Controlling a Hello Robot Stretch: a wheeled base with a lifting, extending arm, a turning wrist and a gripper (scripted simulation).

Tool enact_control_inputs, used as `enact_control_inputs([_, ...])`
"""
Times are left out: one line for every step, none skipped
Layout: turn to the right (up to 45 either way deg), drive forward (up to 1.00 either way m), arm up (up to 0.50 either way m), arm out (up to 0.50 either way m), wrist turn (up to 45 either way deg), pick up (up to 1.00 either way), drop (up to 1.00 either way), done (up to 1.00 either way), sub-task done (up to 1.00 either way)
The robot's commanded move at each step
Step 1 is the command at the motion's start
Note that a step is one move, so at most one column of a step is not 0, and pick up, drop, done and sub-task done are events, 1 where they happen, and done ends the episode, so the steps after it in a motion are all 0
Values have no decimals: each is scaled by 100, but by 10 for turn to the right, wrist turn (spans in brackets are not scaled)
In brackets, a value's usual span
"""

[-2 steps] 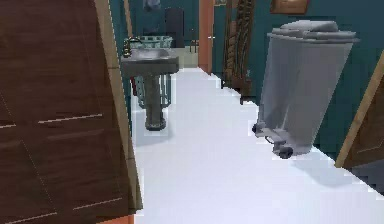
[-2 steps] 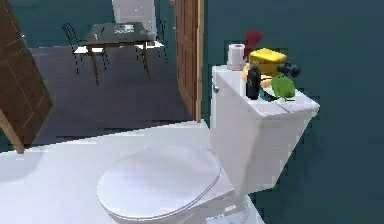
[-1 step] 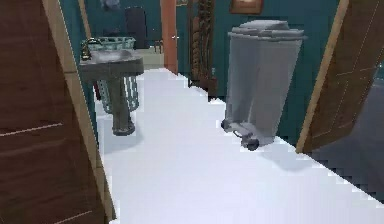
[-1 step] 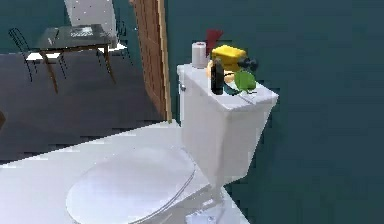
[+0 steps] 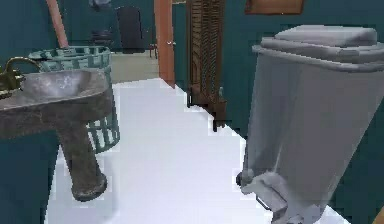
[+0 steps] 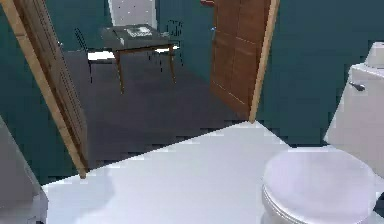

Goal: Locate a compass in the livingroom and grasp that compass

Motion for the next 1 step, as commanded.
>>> enact_control_inputs([0, 100, 0, 0, 0, 0, 0, 0, 0])
